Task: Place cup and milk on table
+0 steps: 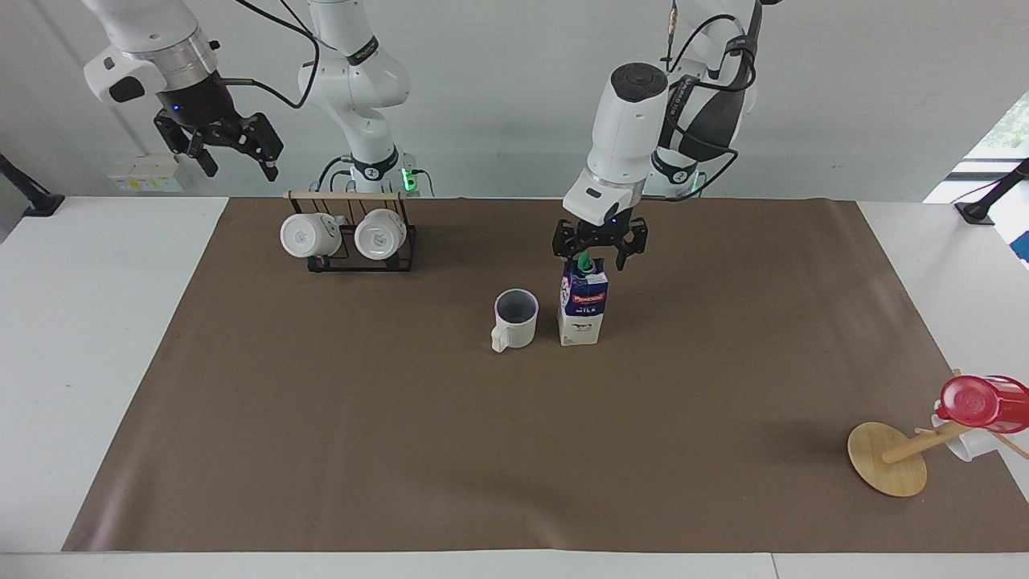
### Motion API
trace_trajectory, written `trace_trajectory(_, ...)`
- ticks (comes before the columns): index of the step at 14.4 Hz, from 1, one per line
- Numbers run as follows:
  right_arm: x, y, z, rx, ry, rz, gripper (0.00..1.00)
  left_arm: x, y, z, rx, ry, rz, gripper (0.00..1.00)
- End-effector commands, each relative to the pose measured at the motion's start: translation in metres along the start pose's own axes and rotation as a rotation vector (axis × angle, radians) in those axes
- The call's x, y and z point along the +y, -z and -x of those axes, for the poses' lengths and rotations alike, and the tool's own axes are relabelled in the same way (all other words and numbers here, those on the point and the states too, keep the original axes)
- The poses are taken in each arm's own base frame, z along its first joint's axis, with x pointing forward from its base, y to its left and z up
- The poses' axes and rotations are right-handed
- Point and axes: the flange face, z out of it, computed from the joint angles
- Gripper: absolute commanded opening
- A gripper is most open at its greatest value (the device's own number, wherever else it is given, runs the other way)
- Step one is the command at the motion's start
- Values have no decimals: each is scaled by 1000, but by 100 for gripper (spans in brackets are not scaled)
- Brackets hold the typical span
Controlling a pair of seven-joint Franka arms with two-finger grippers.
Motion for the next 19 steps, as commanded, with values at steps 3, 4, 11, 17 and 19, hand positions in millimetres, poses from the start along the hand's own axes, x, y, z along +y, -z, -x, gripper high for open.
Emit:
trace_trajectory(3,-2,5,2,5,-13,0,100,-28,56,-10,-34,52,-59,100)
trace_trajectory(4,-3,4,3,2,-11,1,100,-42,69,-15,-44,63,-70,100)
trace_trajectory(11,-3,5,3,3,-11,0,100,-178,124,-38,-90,-109,-91,100)
trace_trajectory(17,-3,4,2,3,-11,0,100,-247,149,-45,-120,-110,-114,100)
trace_trajectory(19,-3,5,3,3,-11,0,100,-263,152,-44,-130,-77,-113,100)
